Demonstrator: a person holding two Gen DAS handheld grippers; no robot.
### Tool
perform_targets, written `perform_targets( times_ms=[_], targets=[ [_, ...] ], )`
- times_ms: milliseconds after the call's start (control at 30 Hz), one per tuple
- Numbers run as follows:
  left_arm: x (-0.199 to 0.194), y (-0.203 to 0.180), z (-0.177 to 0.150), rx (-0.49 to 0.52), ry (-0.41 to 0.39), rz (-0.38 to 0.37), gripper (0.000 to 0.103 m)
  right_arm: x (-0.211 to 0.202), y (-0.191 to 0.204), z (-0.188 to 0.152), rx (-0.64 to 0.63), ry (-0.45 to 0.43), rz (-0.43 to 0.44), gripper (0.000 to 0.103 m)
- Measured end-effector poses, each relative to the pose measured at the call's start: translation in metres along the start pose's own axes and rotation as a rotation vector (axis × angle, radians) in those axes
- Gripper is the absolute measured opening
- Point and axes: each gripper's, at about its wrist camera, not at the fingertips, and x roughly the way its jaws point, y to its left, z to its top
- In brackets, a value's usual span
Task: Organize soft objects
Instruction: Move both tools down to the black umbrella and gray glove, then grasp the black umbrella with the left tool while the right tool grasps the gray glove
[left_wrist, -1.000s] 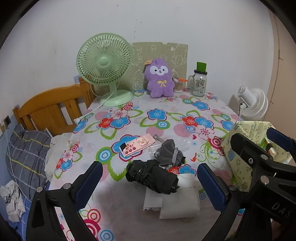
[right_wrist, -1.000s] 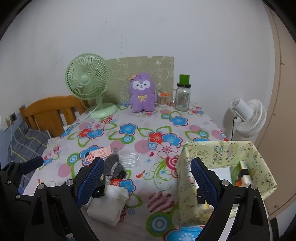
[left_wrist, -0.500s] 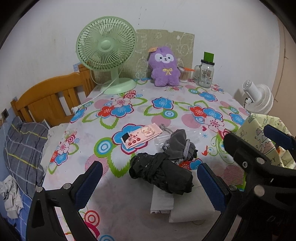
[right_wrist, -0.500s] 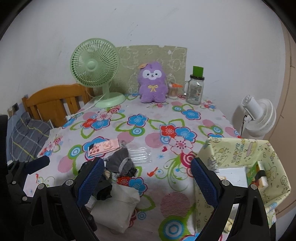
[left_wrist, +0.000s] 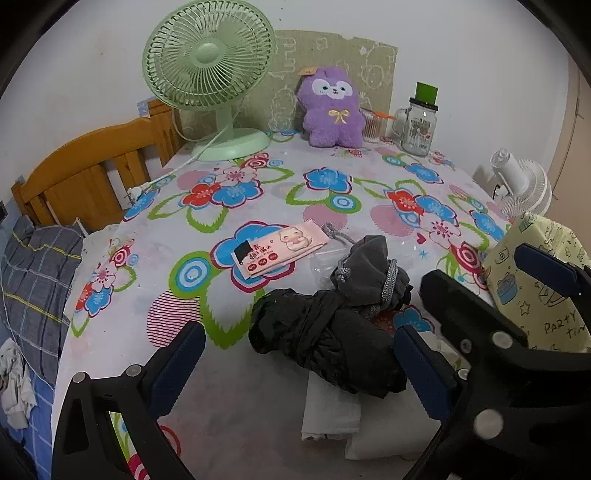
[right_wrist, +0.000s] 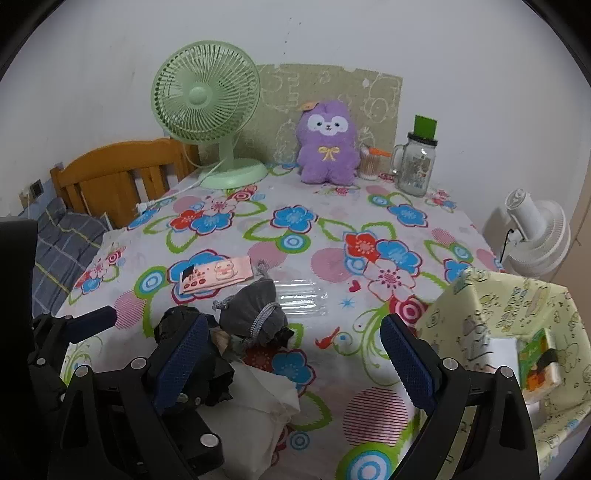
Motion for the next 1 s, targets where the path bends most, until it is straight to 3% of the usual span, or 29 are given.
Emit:
perform_targets(
  times_ms=[433,600,800,1000],
  targets=[
    [0.024,-0.006,0.003,0.011,0.037,0.014,0.101,0.026,-0.005,-0.002,0.017,0.053,0.007,0.096],
    [0.028,-0.002,0.001,0.002,0.048,-0.009,0.080,0.036,-0.005,-0.002,0.012,0.073,0.008,0.096],
    [0.028,0.003,-0.001,-0.008,0.045,-0.029,0.064,0.050,0.000,-0.002,0.010,0.097,0.030,0.096],
    [0.030,0.004,-0.001,-0.007,0.045,-0.032,0.063,0.060,0.007,0.000,-0.001,0.109,0.046,0.096]
  ],
)
